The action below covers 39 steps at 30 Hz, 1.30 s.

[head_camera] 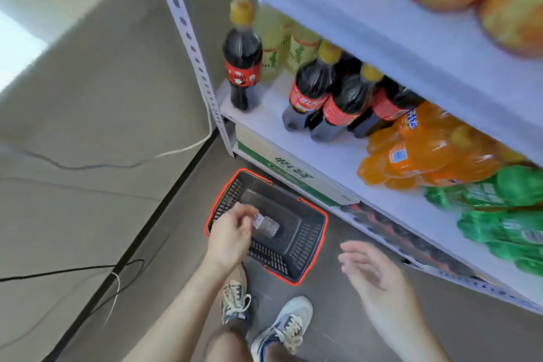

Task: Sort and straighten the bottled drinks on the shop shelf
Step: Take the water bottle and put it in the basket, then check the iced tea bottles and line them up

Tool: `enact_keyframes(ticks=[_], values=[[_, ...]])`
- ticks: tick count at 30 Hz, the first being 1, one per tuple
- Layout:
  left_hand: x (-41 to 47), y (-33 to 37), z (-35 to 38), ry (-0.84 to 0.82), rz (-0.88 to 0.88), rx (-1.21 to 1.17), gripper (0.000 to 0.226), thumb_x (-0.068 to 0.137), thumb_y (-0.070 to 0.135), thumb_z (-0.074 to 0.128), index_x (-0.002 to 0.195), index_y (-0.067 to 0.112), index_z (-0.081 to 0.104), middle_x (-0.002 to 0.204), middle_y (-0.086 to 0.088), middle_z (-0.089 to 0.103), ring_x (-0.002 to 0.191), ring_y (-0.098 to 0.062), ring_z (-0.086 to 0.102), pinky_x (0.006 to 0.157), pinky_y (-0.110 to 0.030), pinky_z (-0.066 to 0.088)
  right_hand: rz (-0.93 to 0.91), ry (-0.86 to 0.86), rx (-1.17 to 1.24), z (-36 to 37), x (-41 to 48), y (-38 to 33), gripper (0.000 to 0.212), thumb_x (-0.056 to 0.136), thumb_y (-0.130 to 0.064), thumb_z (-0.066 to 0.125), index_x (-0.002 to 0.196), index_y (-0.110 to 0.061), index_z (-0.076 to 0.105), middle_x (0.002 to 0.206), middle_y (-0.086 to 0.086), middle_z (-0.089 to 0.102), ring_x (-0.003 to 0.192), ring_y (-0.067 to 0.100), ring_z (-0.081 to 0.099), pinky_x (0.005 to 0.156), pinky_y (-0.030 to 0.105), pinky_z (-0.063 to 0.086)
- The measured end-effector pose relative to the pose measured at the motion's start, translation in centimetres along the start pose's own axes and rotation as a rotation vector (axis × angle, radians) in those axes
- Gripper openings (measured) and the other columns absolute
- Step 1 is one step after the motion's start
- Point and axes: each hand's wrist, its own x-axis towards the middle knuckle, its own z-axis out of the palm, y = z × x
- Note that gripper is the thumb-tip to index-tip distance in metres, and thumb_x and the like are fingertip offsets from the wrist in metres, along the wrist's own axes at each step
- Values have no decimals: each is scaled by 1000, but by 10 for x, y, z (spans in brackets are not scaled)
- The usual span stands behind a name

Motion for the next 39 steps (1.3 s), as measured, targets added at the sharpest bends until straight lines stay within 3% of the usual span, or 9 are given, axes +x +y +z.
enact_keyframes(ticks=[5, 11, 15, 19, 23, 26, 32, 36, 39], values=[[-83, 110, -99, 92, 255, -31, 42, 88, -2, 52, 78, 37, 64, 79, 23, 69, 78, 2, 64, 74, -17, 49, -134, 46, -119, -59, -66, -74, 47, 87, -16, 66, 97, -61, 58, 88, -27, 69, 78, -3, 67, 80, 23, 51], [-161, 224, -177, 114, 622, 38, 34, 83, -7, 60, 90, 24, 72, 84, 17, 70, 78, -1, 65, 72, -21, 51, -426, 358, -250, -119, -135, -146, 32, 82, -13, 72, 88, -44, 66, 91, -27, 67, 75, -9, 63, 73, 4, 45], [-197, 294, -197, 122, 885, 111, 30, 79, 1, 52, 94, 17, 72, 89, 12, 67, 80, -8, 62, 71, -25, 48, -509, 532, -19, -149, -158, -171, 29, 87, -9, 69, 90, -38, 68, 89, -17, 70, 79, 0, 67, 71, 19, 52], [-214, 348, -192, 85, 1012, 179, 35, 83, -9, 54, 104, 13, 71, 103, 5, 67, 90, -15, 62, 75, -17, 44, -439, 523, 300, -177, -157, -190, 40, 90, -2, 63, 92, -42, 67, 91, -16, 72, 86, 12, 70, 71, 19, 52], [-219, 401, -169, 94, 1152, 255, 39, 85, 0, 50, 117, 11, 69, 120, -1, 65, 102, -21, 61, 82, -22, 45, -491, 533, 337, -215, -126, -217, 46, 89, -4, 63, 106, -46, 58, 99, -24, 67, 93, -2, 63, 76, 12, 49], [-210, 440, -145, 125, 1187, 375, 49, 85, 0, 53, 134, 8, 57, 138, -8, 55, 119, -30, 55, 96, -32, 42, -499, 491, 305, -234, -95, -232, 60, 86, -5, 69, 139, -17, 44, 130, 0, 56, 112, 10, 57, 94, 22, 47], [-187, 482, -107, 228, 1106, 718, 61, 95, 14, 45, 152, 5, 26, 153, -14, 35, 122, -33, 48, 98, -33, 34, -550, 431, 202, -246, -58, -235, 81, 74, -7, 76, 144, -5, 35, 140, 16, 46, 129, 31, 46, 104, 48, 43], [-183, 488, -102, 314, 1079, 754, 44, 97, 29, 51, 136, 11, 45, 121, -10, 57, 106, -30, 53, 84, -34, 38, -557, 467, 106, -260, -44, -233, 66, 71, -18, 74, 130, -8, 47, 113, 8, 55, 113, 30, 52, 84, 33, 46], [-182, 496, -103, 349, 1035, 758, 33, 95, 29, 55, 124, 13, 53, 109, -8, 60, 99, -31, 59, 74, -38, 43, -544, 449, 84, -267, -39, -231, 57, 70, -24, 79, 121, -16, 54, 91, -11, 40, 109, 27, 49, 81, 28, 43]])
